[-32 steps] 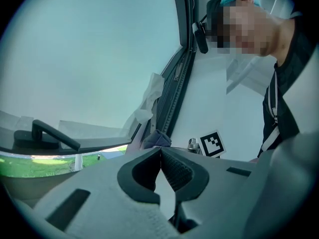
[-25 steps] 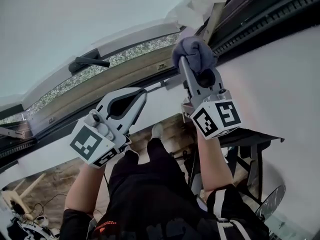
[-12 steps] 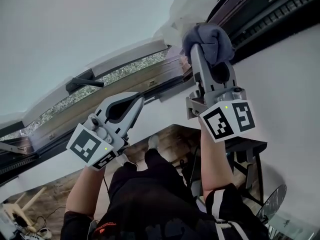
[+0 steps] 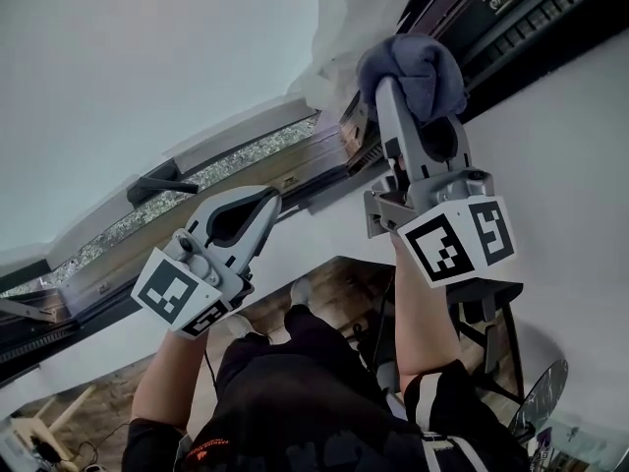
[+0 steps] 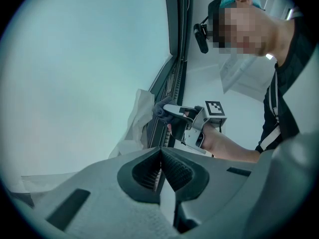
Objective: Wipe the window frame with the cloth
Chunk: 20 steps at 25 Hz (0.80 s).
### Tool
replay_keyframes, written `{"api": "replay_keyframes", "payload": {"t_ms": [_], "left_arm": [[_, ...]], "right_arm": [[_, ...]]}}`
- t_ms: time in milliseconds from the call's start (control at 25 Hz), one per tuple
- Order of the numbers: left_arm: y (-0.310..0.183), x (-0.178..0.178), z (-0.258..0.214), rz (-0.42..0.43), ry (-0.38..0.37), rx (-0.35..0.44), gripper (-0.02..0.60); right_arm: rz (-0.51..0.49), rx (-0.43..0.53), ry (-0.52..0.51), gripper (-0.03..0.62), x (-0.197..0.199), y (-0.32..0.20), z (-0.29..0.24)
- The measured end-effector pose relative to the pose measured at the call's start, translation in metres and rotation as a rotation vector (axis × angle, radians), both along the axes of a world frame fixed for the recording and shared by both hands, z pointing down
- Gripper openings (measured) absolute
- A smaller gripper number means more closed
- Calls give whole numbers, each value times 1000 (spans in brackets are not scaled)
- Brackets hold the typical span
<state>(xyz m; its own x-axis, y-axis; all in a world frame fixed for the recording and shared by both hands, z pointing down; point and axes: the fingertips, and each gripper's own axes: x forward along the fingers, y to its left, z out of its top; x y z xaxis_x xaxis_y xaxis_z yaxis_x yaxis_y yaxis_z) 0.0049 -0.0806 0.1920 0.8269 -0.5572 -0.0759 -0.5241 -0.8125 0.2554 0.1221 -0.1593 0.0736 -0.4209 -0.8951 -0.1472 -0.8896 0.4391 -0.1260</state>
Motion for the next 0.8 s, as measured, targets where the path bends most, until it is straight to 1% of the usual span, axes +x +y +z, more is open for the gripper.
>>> {"api": "replay_keyframes", "payload": {"t_ms": [400,800], "left_arm": [[-3,8,14,20,-12,-22,20],[5,6,29,36,-26,-53,20]], "right_arm": [[13,-28,-27,114,6,-2,18],[30,-89,-80,114,5,2,49]]}}
